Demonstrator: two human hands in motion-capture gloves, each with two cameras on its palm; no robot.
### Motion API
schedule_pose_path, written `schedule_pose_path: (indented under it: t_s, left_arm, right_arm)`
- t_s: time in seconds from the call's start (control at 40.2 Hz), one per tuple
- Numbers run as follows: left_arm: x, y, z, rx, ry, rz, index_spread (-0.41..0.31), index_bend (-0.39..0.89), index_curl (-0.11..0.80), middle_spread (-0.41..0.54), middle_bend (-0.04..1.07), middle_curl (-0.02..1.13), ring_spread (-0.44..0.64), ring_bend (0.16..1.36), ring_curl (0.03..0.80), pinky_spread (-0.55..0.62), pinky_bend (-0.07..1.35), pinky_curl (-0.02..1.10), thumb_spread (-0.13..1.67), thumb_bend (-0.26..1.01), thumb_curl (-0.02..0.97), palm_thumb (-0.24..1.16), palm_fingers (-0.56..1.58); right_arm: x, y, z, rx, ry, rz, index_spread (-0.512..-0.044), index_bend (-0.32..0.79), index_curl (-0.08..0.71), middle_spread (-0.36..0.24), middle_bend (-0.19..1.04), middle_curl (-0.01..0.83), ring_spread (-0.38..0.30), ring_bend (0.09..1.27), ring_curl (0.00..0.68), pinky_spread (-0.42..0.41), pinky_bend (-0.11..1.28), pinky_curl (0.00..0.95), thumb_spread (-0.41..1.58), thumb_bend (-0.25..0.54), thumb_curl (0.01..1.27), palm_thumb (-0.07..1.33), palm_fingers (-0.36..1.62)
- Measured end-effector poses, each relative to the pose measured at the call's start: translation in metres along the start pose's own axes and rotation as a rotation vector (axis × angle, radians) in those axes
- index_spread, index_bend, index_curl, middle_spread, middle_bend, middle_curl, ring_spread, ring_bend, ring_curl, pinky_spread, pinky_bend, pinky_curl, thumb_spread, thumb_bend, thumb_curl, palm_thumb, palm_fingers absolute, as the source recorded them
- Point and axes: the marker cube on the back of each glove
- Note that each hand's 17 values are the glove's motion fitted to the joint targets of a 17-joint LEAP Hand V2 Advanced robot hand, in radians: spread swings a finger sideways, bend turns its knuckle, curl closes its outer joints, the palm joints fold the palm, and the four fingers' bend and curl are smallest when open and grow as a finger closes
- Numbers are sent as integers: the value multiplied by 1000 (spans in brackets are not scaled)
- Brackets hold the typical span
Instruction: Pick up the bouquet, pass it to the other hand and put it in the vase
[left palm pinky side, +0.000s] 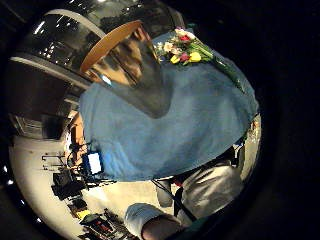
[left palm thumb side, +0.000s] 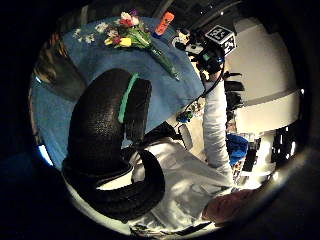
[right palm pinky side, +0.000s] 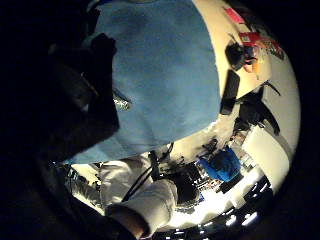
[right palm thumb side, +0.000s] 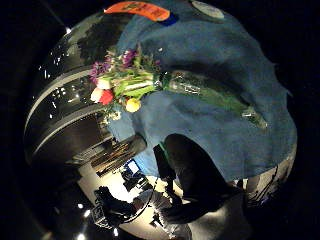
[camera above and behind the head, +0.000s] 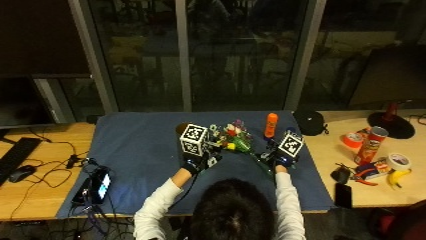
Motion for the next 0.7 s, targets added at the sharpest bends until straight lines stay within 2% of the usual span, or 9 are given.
schedule_pose_path:
  t_s: [0.099,0.199,0.323,0.448,0.472,0.497,0.622,0.671,0.696]
  left_arm:
    - [-1,-1,4,-15,6,-6,-34,160,329,279,159,228,223,664,275,312,453,329,1229,-15,274,245,271]
    - [-4,-1,9,-40,7,-9,-35,157,329,276,160,229,220,663,277,310,449,331,1230,-15,274,245,274]
    - [-8,0,12,-40,24,-15,-35,158,329,274,156,231,219,662,280,308,448,334,1231,-15,274,246,273]
    - [-10,-1,15,-46,26,-21,-35,154,328,274,161,234,219,661,282,307,446,336,1231,-16,274,246,278]
    - [-11,-1,16,-47,27,-22,-35,158,329,273,155,233,218,660,282,307,445,336,1231,-16,274,246,273]
    - [-11,-1,16,-48,30,-23,-35,155,328,274,162,236,221,661,284,306,446,337,1232,-16,274,246,278]
    - [-10,1,18,-58,31,-26,-35,157,329,273,159,237,223,658,285,306,443,337,1232,-16,274,246,280]
    - [-9,3,17,-62,30,-23,-35,157,329,273,159,238,223,657,286,305,443,338,1232,-16,274,246,280]
    - [-8,4,17,-61,30,-19,-35,159,329,273,157,237,223,658,286,305,441,338,1232,-16,274,246,282]
  right_arm:
    - [-2,6,14,103,-14,-92,-161,74,148,48,204,391,-32,635,376,149,692,377,1047,-11,309,413,532]
    - [0,7,42,-84,-16,-196,-154,71,145,41,210,399,-45,639,382,141,692,377,1047,-6,322,458,526]
    - [12,-21,56,90,45,34,-151,71,142,25,222,410,-64,634,386,131,696,376,1045,-8,338,503,515]
    - [9,-20,61,106,124,26,-149,70,139,7,260,427,-87,622,389,105,686,371,1040,24,373,616,518]
    - [9,-18,62,94,141,26,-149,75,140,9,233,419,-84,628,389,114,699,375,1038,-9,362,576,511]
    - [8,-15,63,75,160,35,-153,79,142,-6,285,438,-91,614,387,90,673,368,1035,50,391,684,529]
    - [8,-2,67,18,217,134,-184,111,159,-49,246,431,-136,616,385,-92,734,375,1015,67,418,786,734]
    - [2,-2,71,8,197,68,-194,95,159,-71,263,440,-164,648,392,-144,723,369,1007,67,424,815,837]
    - [-2,-2,74,-21,176,-2,-200,67,154,-88,347,469,-178,702,409,-174,688,363,1002,75,428,844,970]
